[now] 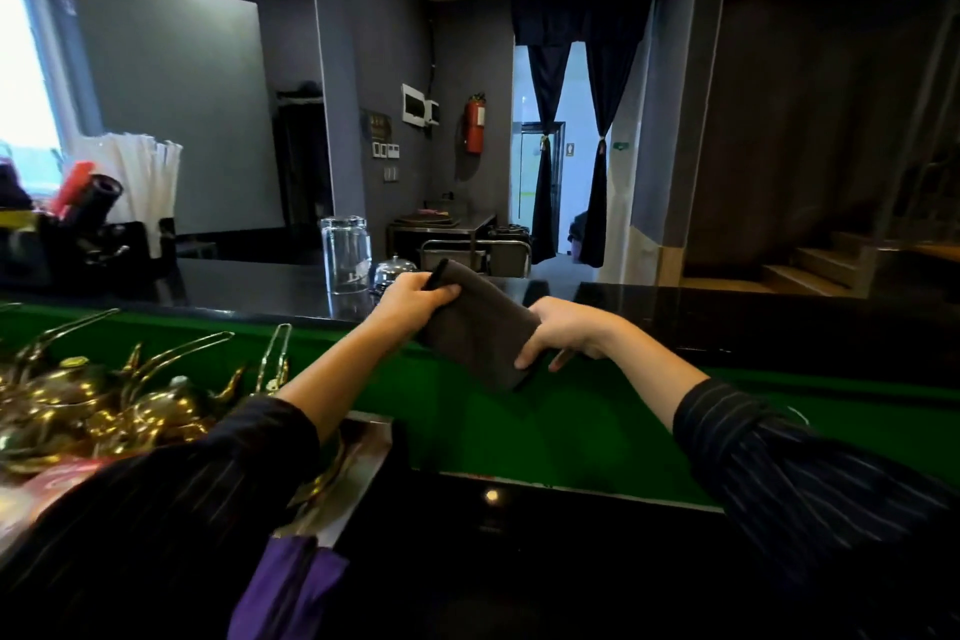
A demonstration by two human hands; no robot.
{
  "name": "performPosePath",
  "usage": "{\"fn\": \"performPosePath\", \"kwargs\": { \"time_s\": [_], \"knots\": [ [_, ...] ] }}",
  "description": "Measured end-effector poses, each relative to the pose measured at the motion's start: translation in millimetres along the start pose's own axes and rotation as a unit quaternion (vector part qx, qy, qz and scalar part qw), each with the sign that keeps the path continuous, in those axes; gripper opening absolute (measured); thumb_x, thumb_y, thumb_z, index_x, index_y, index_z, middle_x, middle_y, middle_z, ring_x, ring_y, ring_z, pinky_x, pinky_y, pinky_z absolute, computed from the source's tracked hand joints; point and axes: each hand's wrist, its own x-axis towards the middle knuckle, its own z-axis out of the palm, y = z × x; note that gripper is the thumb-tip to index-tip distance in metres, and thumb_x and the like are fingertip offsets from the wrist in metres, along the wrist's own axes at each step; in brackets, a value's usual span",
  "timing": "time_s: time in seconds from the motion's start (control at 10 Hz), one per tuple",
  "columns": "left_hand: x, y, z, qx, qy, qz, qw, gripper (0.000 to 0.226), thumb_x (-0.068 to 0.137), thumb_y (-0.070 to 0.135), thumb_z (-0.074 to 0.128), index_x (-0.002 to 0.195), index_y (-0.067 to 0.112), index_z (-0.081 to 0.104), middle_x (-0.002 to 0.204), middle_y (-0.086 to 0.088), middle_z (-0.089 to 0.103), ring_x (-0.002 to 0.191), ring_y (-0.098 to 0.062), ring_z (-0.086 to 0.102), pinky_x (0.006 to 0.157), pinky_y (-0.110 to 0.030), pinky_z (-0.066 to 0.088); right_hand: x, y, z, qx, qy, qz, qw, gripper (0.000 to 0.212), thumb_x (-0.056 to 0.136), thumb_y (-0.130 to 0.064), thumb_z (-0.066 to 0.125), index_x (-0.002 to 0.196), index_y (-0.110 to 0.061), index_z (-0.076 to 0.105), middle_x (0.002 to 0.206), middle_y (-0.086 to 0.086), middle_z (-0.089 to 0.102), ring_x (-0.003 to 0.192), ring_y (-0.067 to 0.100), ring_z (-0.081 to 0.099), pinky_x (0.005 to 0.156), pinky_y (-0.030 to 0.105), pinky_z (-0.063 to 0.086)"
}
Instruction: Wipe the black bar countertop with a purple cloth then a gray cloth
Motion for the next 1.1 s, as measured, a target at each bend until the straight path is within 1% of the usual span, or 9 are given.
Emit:
{"fn": "performPosePath", "kwargs": {
  "time_s": [0.1,0.3,0.4,0.5,0.6,0.7,0.8,1.0,1.1],
  "knots": [
    [11.4,-15.7,-41.9,-0.019,0.010,-0.065,0.998,0.018,0.089,0.013,0.063,0.102,0.000,0.063,0.092,-0.014,0.064,0.071,-0.022,0.061,0.069,-0.033,0.053,24.4,-8.1,22.0,0.120,0.018,0.010,0.993,0.028,0.079,-0.001,0.074,0.103,-0.014,0.067,0.109,0.006,0.069,0.107,0.025,0.063,0.077,0.039,0.059],
    [31.9,-48.0,-110.8,-0.069,0.026,-0.196,0.978,0.020,0.078,0.000,0.071,0.093,-0.001,0.059,0.089,-0.015,0.064,0.081,-0.029,0.063,0.071,-0.043,0.055,70.8,-50.1,61.3,0.251,0.110,0.004,0.962,0.019,0.083,0.007,0.067,0.094,-0.007,0.063,0.078,0.007,0.066,0.059,0.014,0.061,0.057,0.029,0.054],
    [42.2,-62.0,-133.5,-0.075,0.044,-0.198,0.976,0.031,0.074,-0.011,0.069,0.103,-0.007,0.059,0.097,-0.021,0.064,0.092,-0.035,0.064,0.070,-0.045,0.057,103.5,-68.1,84.7,0.252,0.163,0.005,0.954,0.022,0.080,0.007,0.070,0.100,0.001,0.064,0.094,0.014,0.070,0.074,0.022,0.067,0.057,0.032,0.055],
    [52.9,-76.3,-149.1,-0.046,0.058,-0.180,0.981,0.031,0.074,-0.015,0.065,0.104,-0.010,0.059,0.095,-0.021,0.061,0.085,-0.031,0.063,0.067,-0.042,0.058,134.6,-85.4,102.4,0.222,0.231,-0.001,0.947,0.021,0.076,0.003,0.075,0.090,-0.007,0.064,0.105,0.013,0.067,0.090,0.025,0.067,0.059,0.035,0.058],
    [70.0,-92.5,-157.7,-0.016,0.097,-0.143,0.985,0.042,0.071,-0.013,0.068,0.109,0.001,0.056,0.104,-0.018,0.062,0.095,-0.032,0.063,0.075,-0.046,0.058,153.9,-99.9,108.9,0.152,0.297,-0.005,0.943,0.032,0.078,0.000,0.074,0.106,-0.006,0.059,0.104,0.009,0.057,0.091,0.024,0.061,0.080,0.042,0.058],
    [81.4,-98.9,-152.4,0.075,0.121,-0.098,0.985,0.044,0.068,-0.003,0.077,0.103,0.011,0.054,0.105,-0.010,0.060,0.097,-0.024,0.059,0.070,-0.033,0.055,167.6,-101.8,108.3,0.054,0.344,-0.005,0.937,0.023,0.087,0.002,0.058,0.109,-0.003,0.052,0.098,0.008,0.050,0.087,0.025,0.052,0.081,0.043,0.051],
    [92.8,-105.5,-139.8,0.191,0.086,-0.046,0.977,0.043,0.073,0.005,0.076,0.111,0.009,0.058,0.110,-0.009,0.061,0.100,-0.022,0.056,0.074,-0.026,0.049,174.1,-92.5,105.1,-0.047,0.332,0.020,0.942,0.017,0.093,-0.002,0.047,0.105,-0.004,0.059,0.112,0.015,0.060,0.108,0.032,0.050,0.085,0.043,0.046],
    [79.9,-87.2,-115.2,0.476,0.119,-0.038,0.870,0.023,0.084,0.023,0.061,0.106,0.014,0.064,0.111,-0.012,0.063,0.120,-0.032,0.042,0.095,-0.046,0.037,148.7,-70.0,86.7,-0.215,0.229,0.041,0.949,0.034,0.099,-0.016,0.043,0.127,-0.019,0.061,0.134,0.011,0.055,0.133,0.033,0.033,0.106,0.049,0.027],
    [65.2,-56.9,-83.8,0.475,0.085,0.005,0.876,0.034,0.084,0.028,0.063,0.116,0.015,0.062,0.119,-0.012,0.061,0.120,-0.031,0.046,0.098,-0.045,0.035,126.9,-58.7,67.9,-0.210,0.199,0.034,0.957,0.040,0.099,-0.019,0.045,0.138,-0.024,0.053,0.144,0.008,0.049,0.140,0.031,0.031,0.112,0.050,0.022]
  ]
}}
